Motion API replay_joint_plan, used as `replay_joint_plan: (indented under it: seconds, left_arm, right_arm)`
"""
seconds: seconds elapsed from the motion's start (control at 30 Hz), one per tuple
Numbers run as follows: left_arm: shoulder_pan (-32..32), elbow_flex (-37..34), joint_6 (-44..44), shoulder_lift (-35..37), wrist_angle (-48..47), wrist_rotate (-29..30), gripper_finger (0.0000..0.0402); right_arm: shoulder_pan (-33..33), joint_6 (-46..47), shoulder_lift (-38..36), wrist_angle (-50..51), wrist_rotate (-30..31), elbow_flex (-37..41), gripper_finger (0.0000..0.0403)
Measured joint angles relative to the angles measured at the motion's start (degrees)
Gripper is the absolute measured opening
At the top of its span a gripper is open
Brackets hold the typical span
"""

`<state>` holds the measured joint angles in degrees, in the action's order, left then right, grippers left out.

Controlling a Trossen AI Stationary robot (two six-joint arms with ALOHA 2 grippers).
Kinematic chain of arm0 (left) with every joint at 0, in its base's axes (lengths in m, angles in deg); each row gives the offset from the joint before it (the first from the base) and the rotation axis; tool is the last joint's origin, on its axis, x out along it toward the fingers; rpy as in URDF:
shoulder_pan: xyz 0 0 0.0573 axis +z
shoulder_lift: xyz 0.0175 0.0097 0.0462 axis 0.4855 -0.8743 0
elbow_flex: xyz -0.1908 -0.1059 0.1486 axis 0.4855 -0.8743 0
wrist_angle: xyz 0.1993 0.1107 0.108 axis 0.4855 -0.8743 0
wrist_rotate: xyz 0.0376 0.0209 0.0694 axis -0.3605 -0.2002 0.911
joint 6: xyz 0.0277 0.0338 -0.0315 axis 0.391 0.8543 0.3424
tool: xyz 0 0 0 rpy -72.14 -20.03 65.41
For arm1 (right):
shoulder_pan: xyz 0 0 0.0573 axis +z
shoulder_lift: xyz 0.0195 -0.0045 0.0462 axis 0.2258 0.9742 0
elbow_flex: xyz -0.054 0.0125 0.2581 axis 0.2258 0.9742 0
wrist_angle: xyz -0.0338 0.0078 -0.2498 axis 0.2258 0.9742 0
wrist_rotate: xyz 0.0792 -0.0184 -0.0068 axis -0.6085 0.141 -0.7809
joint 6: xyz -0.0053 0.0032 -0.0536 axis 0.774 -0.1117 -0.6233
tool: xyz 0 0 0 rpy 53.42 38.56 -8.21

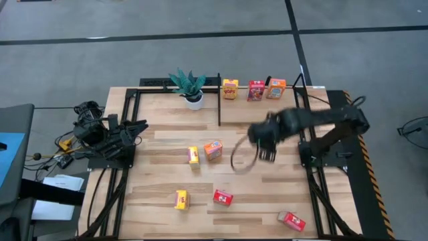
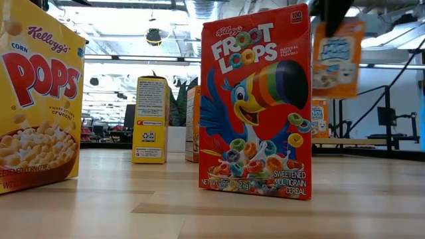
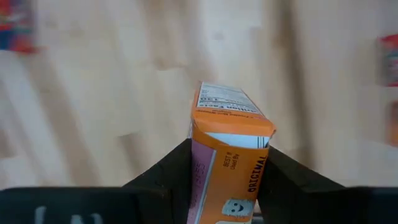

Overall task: Stack cereal on shelf
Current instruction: Put the bottom orange cereal box on the shelf aligned with the orange cereal box

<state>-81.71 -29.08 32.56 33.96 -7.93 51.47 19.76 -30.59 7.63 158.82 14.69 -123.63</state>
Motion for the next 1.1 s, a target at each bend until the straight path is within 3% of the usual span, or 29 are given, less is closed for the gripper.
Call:
replay_joint_plan:
  seconds: [0.23, 0.53, 0.7, 1.1]
  left_arm:
    - [0.0, 0.0, 2.8, 0.0, 0.0, 0.9, 0.0359]
    - [0.0, 0.0, 3.5, 0.0, -0.2, 1.6, 0.0359]
    - [0.0, 0.0, 2.2, 0.0, -0.3, 4.7, 0.0359]
    - [0.7, 0.0, 1.5, 0.0, -0.3, 4.7, 0.0359]
  right_arm:
    - [-18.4, -21.8, -1.3, 0.5, 1.5, 0.0, 0.0170]
    - [-34.6, -44.5, 2.5, -2.9, 1.7, 0.2, 0.0164]
    - [-39.0, -50.7, 3.7, -4.8, 1.2, 2.9, 0.0164]
    - [-49.2, -59.6, 0.9, -12.8, 0.6, 10.4, 0.0163]
